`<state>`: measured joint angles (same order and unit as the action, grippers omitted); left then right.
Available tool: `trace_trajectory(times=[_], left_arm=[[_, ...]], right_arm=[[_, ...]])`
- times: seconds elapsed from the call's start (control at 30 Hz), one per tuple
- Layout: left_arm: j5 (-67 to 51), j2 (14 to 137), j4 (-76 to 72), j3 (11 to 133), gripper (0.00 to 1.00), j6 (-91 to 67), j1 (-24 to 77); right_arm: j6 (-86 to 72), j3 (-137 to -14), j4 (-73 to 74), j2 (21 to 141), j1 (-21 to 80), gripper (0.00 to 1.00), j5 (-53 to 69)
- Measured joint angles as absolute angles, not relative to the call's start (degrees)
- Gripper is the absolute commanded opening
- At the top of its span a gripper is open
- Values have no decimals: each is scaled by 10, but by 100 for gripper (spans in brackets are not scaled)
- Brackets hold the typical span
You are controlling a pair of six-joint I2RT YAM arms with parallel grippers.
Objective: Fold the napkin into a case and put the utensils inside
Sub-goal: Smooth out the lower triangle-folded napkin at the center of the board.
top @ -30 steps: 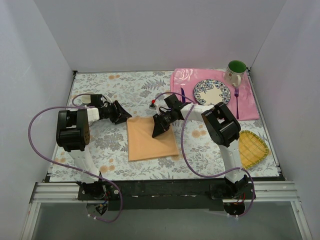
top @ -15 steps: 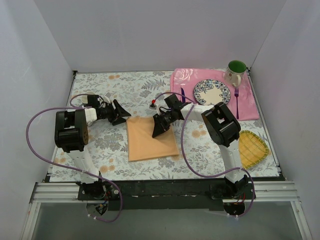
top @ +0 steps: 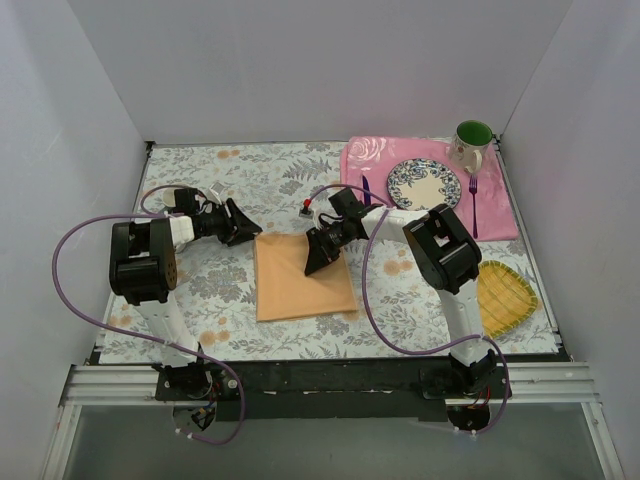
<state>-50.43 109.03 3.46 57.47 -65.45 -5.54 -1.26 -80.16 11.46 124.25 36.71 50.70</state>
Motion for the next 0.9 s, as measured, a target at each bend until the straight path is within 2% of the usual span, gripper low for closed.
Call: trace_trajectory(times=[0.2,0.23,0.5,0.63,0.73,0.77,0.83,0.87,0.9], left_arm=[[-515,1089,8,574,23,-659,-55],[-515,1089,8,574,23,-659,-55],[-521,1089,13,574,40,-647,-55],[-544,1090,13,574,42,-642,-55],[-561,1090,13,574,49,-640,-55],[-566,1090,13,574,57,-639,-55],[-569,1090,13,574,66,-637,-55],[-567,1090,13,574,80,-635,-55],[-563,1090,15,574,88,-634,-55]], right_arm=[[-12,-803,121,1242,366,25,507],[-12,-804,121,1242,366,25,507],[-11,-813,126,1243,366,25,507],[-10,-820,131,1244,366,25,507],[-10,-827,133,1250,365,25,507],[-11,-828,133,1253,364,25,507],[-10,-828,134,1258,364,25,507],[-11,-828,135,1260,364,25,508],[-11,-829,135,1261,364,25,511]])
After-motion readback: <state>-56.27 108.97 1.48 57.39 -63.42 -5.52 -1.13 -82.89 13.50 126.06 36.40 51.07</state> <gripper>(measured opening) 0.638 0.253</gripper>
